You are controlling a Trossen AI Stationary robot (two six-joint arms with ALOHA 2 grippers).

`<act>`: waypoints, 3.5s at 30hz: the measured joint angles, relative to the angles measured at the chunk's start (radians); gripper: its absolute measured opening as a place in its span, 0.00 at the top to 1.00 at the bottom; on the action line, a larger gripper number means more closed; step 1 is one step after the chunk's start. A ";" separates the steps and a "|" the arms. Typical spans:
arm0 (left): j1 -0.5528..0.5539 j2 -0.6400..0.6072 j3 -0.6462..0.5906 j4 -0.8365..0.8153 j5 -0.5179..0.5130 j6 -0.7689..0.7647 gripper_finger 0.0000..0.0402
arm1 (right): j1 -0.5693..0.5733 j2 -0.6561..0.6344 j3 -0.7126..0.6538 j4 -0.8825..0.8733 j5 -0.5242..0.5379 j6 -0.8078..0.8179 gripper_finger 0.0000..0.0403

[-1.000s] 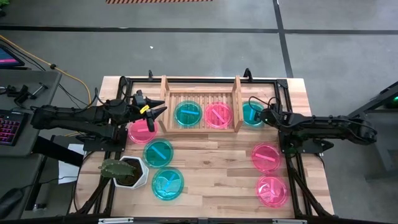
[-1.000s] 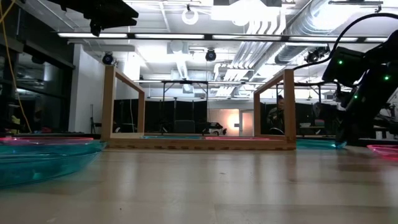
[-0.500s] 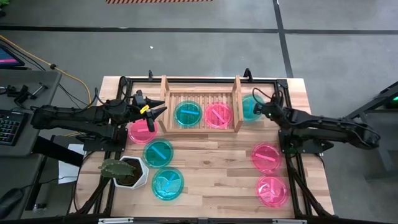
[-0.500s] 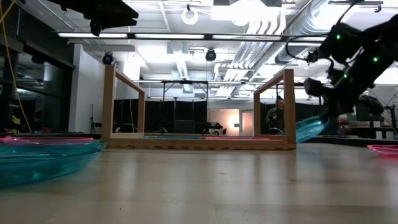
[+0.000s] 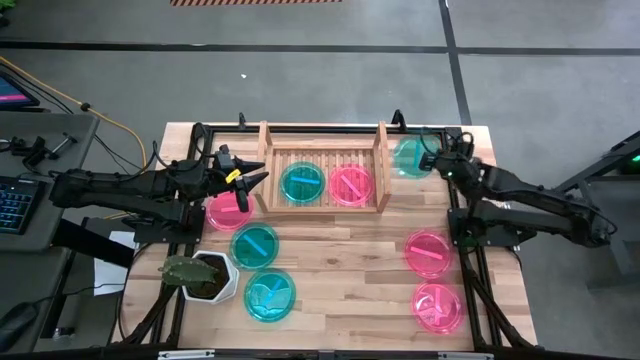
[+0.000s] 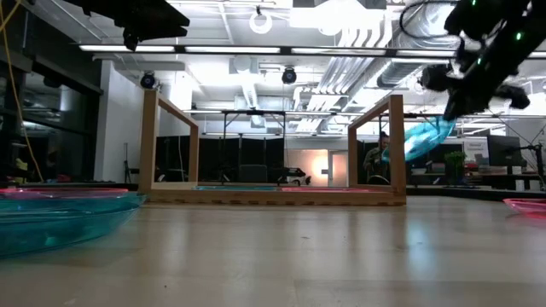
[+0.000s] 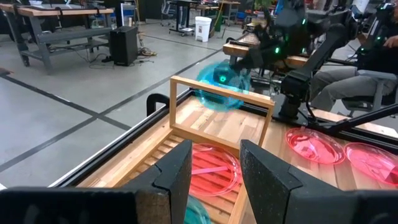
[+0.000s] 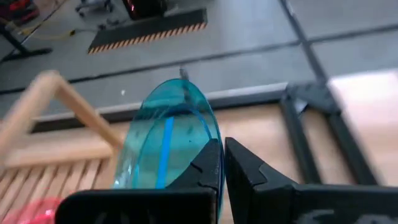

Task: Place and stack plates onto a shelf
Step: Stack the blue plate on top of the blue plate on the shelf

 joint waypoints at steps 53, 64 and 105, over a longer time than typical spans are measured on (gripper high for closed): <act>-0.033 0.007 0.000 0.065 -0.001 0.054 0.68 | 0.226 1.134 0.537 0.981 -0.394 -0.390 1.00; -0.032 0.007 0.000 0.067 -0.001 0.054 0.68 | 0.234 1.241 0.571 0.948 -0.382 -0.385 1.00; -0.033 0.017 0.000 0.078 -0.001 0.070 0.68 | 0.264 1.049 0.570 0.753 -0.445 -0.662 0.54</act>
